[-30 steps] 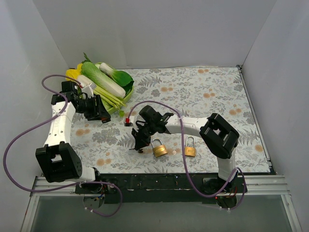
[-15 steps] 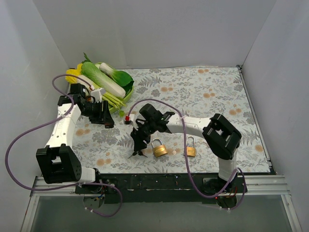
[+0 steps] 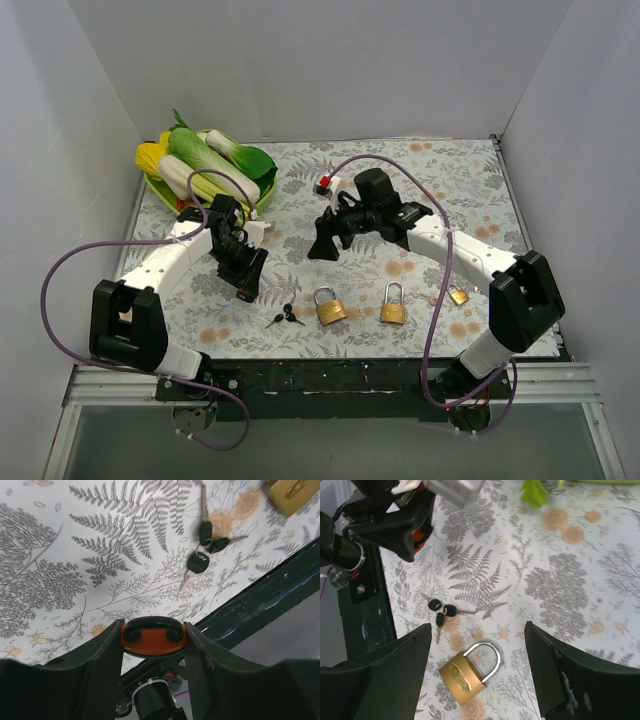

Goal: Lock with the key
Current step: Place the lock at the center of the board.

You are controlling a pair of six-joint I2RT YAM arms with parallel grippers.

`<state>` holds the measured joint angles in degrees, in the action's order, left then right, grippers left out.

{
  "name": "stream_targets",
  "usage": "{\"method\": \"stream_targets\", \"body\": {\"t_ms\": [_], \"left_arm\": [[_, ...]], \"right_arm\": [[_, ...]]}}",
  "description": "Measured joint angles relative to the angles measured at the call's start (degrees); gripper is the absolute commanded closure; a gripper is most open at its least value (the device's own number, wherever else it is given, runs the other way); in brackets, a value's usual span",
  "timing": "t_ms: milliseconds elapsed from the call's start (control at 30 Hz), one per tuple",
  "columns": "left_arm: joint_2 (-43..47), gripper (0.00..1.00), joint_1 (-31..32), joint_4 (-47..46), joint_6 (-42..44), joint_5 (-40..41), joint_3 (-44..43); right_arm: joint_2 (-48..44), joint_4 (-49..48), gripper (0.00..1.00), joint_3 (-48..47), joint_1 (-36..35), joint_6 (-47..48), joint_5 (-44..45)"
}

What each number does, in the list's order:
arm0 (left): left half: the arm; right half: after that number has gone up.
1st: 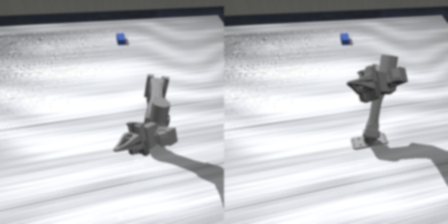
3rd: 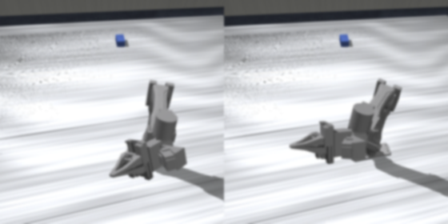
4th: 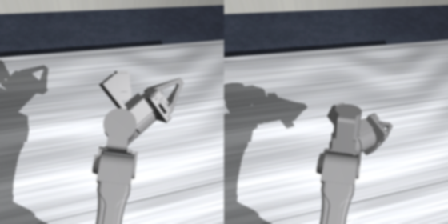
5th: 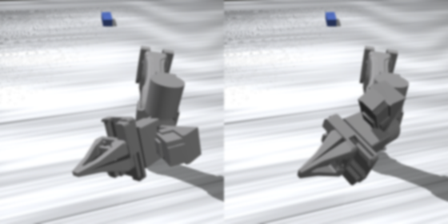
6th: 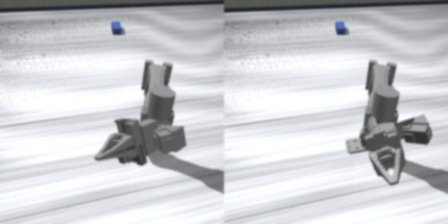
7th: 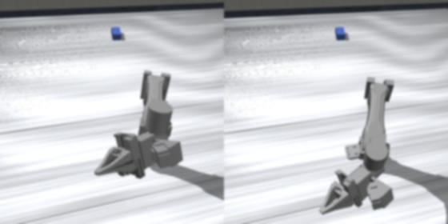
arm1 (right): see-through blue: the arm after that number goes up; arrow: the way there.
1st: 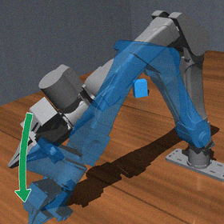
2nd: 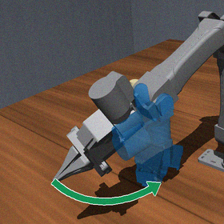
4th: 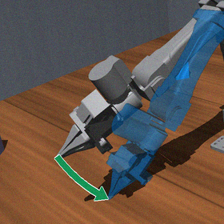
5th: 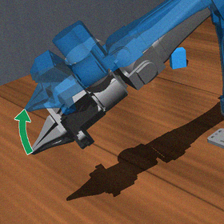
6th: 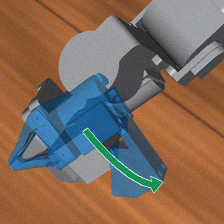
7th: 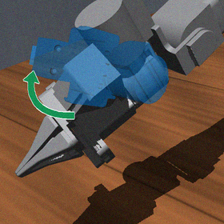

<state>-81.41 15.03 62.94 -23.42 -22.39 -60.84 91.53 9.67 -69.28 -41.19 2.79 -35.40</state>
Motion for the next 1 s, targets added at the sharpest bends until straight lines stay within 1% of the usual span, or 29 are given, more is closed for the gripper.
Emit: {"method": "stream_targets", "body": {"t_ms": [167, 333, 500, 700, 800, 900, 933, 1000], "left_arm": [[-2.93, 1.0, 2.99, 0.48, 1.75, 3.87, 4.55], [-4.81, 1.0, 4.35, 2.84, 1.99, 7.04, 8.55], [-5.73, 1.0, 4.35, 2.05, 1.57, 9.31, 8.48], [-11.85, 1.0, 4.48, -0.22, 1.09, 9.94, 7.13], [-13.42, 1.0, 4.87, -1.01, 0.83, 10.23, 6.56], [-13.75, 0.97, 5.84, -1.84, 0.44, 10.8, 6.56], [-13.79, 0.93, 6.01, -2.03, 0.33, 11.02, 6.56], [-13.92, 0.9, 6.27, -2.4, 0.04, 11.43, 6.58]], "right_arm": [[-2.29, 0.37, 0.18, 2.01, 4.72, 0.02, 0.17], [-2.78, 0.74, 0.18, 3.21, 5.66, 0.15, 0.24], [-2.82, 0.74, 0.18, 3.54, 5.66, 0.07, -0.17], [-2.82, 0.85, 0.18, 3.54, 6.05, 0.24, -0.39], [-2.91, 0.9, 0.18, 3.54, 6.62, 0.39, -0.42], [-3.02, 0.9, 0.18, 3.54, 7.02, 0.42, -0.48], [-3.02, 0.9, 0.18, 3.56, 7.08, 0.42, -0.59], [-3.02, 0.9, 0.18, 3.56, 7.17, 0.42, -0.66]]}}
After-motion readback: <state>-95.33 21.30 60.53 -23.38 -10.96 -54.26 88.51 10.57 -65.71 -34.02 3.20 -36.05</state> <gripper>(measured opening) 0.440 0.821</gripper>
